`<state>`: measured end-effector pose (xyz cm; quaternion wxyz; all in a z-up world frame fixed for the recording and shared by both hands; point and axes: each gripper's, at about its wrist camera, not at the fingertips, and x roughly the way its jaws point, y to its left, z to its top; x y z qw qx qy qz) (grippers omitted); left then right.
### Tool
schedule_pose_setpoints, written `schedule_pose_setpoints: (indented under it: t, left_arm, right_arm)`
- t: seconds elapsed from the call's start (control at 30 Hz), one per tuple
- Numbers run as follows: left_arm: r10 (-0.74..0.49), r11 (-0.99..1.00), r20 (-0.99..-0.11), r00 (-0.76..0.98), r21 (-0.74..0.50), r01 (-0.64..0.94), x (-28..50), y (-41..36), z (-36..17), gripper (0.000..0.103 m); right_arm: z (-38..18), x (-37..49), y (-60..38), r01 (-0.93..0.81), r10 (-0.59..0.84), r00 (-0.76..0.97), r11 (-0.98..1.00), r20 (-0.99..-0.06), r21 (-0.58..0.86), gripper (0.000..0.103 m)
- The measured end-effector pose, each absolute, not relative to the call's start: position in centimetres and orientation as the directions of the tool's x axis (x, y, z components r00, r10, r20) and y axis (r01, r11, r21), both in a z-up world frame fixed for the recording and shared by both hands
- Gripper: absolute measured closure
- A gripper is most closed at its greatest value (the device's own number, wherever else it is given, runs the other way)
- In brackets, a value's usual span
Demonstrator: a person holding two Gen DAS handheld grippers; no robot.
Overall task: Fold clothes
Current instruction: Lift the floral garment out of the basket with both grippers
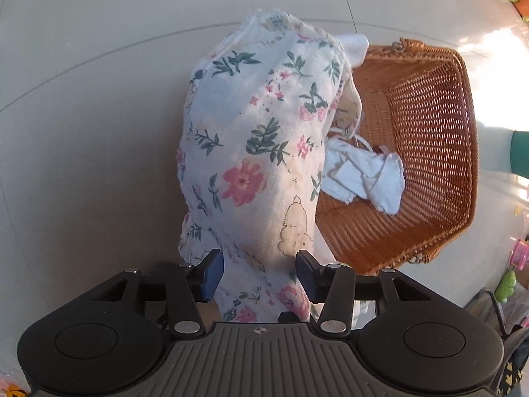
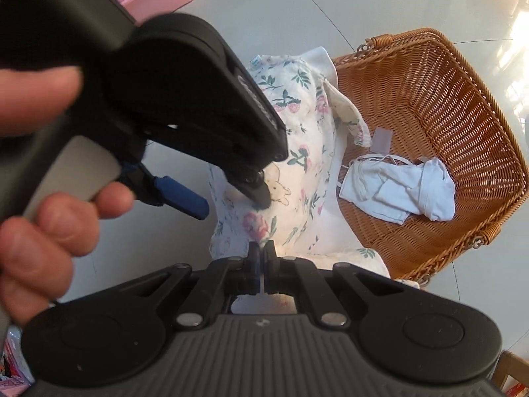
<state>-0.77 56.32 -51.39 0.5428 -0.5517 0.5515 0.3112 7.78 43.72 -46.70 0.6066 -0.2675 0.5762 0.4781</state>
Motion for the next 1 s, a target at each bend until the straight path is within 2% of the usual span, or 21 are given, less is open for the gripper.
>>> schedule_pose_setpoints:
  t: [0.1, 0.17, 0.2, 0.23, 0.27, 0.33, 0.57, 1.0]
  left_arm:
    - [-0.295, 0.18, -0.934, 0.203, -0.263, -0.948, -0.7, 56.1, -51.6, 0.052]
    - [-0.299, 0.187, -0.93, 0.212, -0.275, -0.943, -0.4, 55.8, -51.5, 0.057]
    - [-0.293, 0.201, -0.931, 0.217, -0.281, -0.938, -0.2, 55.6, -51.3, 0.063]
    - [-0.283, 0.224, -0.934, 0.219, -0.286, -0.932, 0.1, 55.3, -51.1, 0.078]
    - [-0.277, 0.248, -0.937, 0.212, -0.283, -0.926, 0.4, 55.0, -50.8, 0.085]
    - [-0.265, 0.297, -0.944, 0.197, -0.275, -0.915, 1.0, 54.5, -50.4, 0.092]
    - [-0.216, 0.428, -0.968, 0.129, -0.212, -0.878, 2.9, 53.0, -47.3, 0.094]
    - [-0.195, 0.447, -0.968, 0.155, -0.229, -0.865, 3.9, 50.2, -37.7, 0.095]
  right_arm:
    - [-45.8, 7.5, 43.2, -0.914, 0.284, -0.119, 0.343, -0.951, 0.217, 0.101]
    - [-45.2, 7.7, 42.8, -0.919, 0.292, -0.121, 0.328, -0.949, 0.218, 0.101]
    - [-44.9, 7.8, 42.6, -0.919, 0.293, -0.12, 0.328, -0.949, 0.218, 0.101]
    - [-44.7, 7.9, 42.4, -0.918, 0.292, -0.119, 0.331, -0.949, 0.217, 0.101]
    - [-44.5, 8.0, 42.3, -0.917, 0.29, -0.118, 0.336, -0.95, 0.216, 0.101]
    - [-44.2, 8.2, 42.1, -0.913, 0.28, -0.115, 0.348, -0.953, 0.213, 0.101]
    - [-42.6, 8.9, 41.8, -0.873, 0.234, -0.107, 0.443, -0.966, 0.204, 0.101]
    - [-34.1, 10.6, 37.9, -0.798, 0.245, -0.09, 0.562, -0.965, 0.217, 0.101]
